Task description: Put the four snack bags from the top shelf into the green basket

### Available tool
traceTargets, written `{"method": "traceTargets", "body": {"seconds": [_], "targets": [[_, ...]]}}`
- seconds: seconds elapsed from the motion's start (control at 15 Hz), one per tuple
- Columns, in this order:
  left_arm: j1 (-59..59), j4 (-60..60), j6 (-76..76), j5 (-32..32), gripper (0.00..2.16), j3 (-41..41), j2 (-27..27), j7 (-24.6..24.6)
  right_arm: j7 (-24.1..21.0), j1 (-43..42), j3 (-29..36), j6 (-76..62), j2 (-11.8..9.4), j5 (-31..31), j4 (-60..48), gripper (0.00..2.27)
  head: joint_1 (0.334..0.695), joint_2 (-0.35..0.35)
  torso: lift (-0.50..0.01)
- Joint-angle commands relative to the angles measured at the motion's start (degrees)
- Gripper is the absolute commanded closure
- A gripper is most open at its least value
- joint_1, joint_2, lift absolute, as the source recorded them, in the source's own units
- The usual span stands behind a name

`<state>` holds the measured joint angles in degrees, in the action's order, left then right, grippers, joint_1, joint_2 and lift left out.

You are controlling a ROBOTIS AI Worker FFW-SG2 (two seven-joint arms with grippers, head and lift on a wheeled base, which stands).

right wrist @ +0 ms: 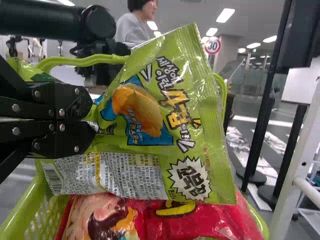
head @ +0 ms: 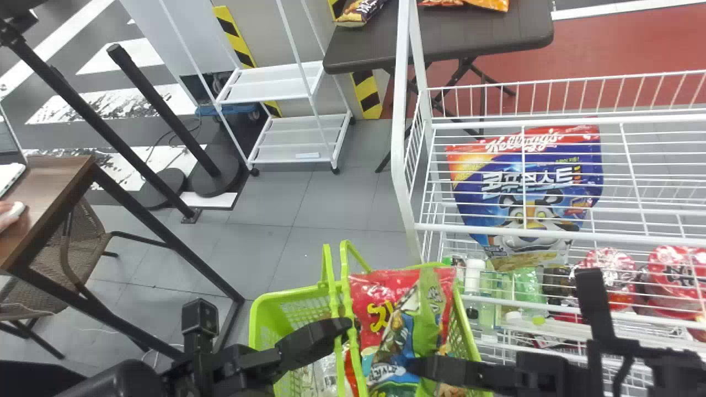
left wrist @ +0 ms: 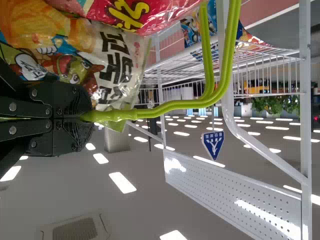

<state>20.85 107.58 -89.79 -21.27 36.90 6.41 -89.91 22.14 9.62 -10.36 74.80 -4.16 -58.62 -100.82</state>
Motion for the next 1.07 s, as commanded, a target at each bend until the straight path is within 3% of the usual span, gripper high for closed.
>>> {"method": "traceTargets", "body": {"seconds": [0.0, 0.2, 0.27, 0.33, 0.47, 0.53, 0.73, 1.0], "targets": [[-0.02, 0.0, -0.24, 0.0, 2.14, -0.25, -0.08, -0.66, 0.1, -2.24, -1.95, -0.3, 0.82, -0.09, 2.39, 2.19, 0.695, 0.35, 0.0], [-0.02, 0.17, -0.24, -0.09, 2.14, -0.51, -0.08, -0.66, -0.34, -5.22, -5.2, -0.65, 2.05, 0.96, 4.58, 2.15, 0.695, 0.35, 0.0], [-0.02, 0.17, -0.24, -0.09, 2.14, -0.51, -0.17, -0.66, -0.43, -6.1, -6.08, -1.18, 2.57, 1.22, 5.73, 2.02, 0.695, 0.35, 0.0], [-0.02, 0.17, -0.24, -0.18, 2.14, -0.51, -0.17, -0.66, -0.6, -7.16, -7.4, -2.94, 2.57, 1.31, 7.13, 1.69, 0.695, 0.35, 0.0], [0.07, 0.17, -0.24, -0.26, 2.14, -0.34, -0.17, -0.66, -2.1, -7.69, -9.33, -5.58, 2.66, 2.37, 7.75, 0.08, 0.695, 0.35, 0.0], [-0.02, 0.17, -0.24, -0.26, 2.14, -0.25, -0.17, -0.66, -2.36, -8.04, -9.68, -5.4, 2.93, 2.81, 8.01, 0.0, 0.695, 0.35, 0.0], [-0.02, 0.09, -0.24, -0.26, 2.14, -0.43, -0.17, -0.66, -2.8, -7.77, -9.94, -1.71, 2.66, 2.63, 6.96, 0.03, 0.695, 0.35, 0.0], [-0.1, 0.0, -0.24, -0.26, 2.14, -0.07, 0.01, -0.66, -9.22, -5.05, -4.41, 12.88, 2.22, 2.63, -4.21, 0.06, 0.695, 0.35, 0.0]]}}
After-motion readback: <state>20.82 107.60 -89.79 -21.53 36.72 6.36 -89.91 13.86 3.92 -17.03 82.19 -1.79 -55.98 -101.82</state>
